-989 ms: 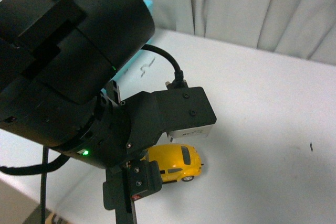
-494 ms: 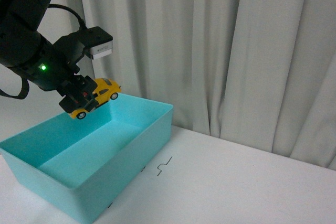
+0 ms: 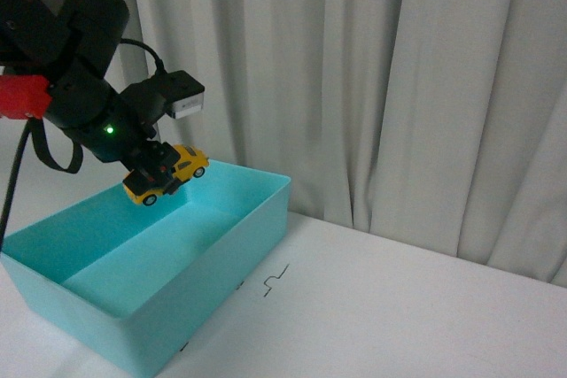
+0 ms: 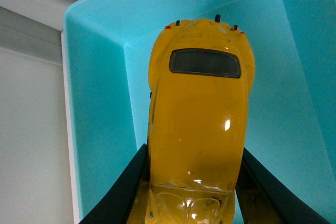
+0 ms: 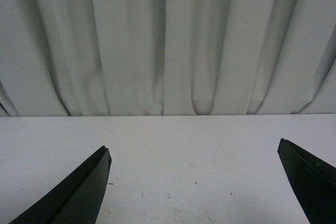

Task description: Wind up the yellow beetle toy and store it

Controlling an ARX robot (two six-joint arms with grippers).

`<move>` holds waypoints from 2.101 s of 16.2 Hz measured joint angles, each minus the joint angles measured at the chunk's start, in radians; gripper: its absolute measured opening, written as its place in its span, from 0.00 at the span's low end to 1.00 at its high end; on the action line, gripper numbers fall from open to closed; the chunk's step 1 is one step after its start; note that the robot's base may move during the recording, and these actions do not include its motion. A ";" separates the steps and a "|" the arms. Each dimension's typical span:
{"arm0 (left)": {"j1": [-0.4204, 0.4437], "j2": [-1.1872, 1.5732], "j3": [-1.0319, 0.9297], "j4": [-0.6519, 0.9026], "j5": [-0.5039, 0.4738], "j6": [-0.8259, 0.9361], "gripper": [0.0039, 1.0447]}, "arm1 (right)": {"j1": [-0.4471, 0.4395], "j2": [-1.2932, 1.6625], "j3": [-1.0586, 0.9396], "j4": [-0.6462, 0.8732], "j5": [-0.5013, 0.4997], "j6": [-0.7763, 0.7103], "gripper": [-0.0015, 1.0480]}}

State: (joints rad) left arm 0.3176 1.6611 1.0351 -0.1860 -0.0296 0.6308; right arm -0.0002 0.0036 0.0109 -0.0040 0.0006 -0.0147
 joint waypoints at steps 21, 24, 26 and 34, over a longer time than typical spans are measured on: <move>0.106 0.386 0.138 0.068 0.034 -0.101 0.64 | 0.000 0.000 0.000 0.000 0.000 0.000 0.94; 0.102 0.377 0.138 0.061 0.062 -0.126 0.94 | 0.000 0.000 0.000 0.000 0.000 0.000 0.94; 0.111 0.312 0.129 0.064 0.105 -0.156 0.94 | 0.000 0.000 0.000 0.000 0.000 0.000 0.94; 0.148 -0.437 -0.236 0.375 0.449 -0.452 0.83 | 0.000 0.000 0.000 0.000 0.000 0.000 0.94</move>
State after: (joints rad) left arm 0.4660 1.2240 0.7990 0.1890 0.4191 0.1787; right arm -0.0002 0.0036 0.0109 -0.0040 0.0006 -0.0147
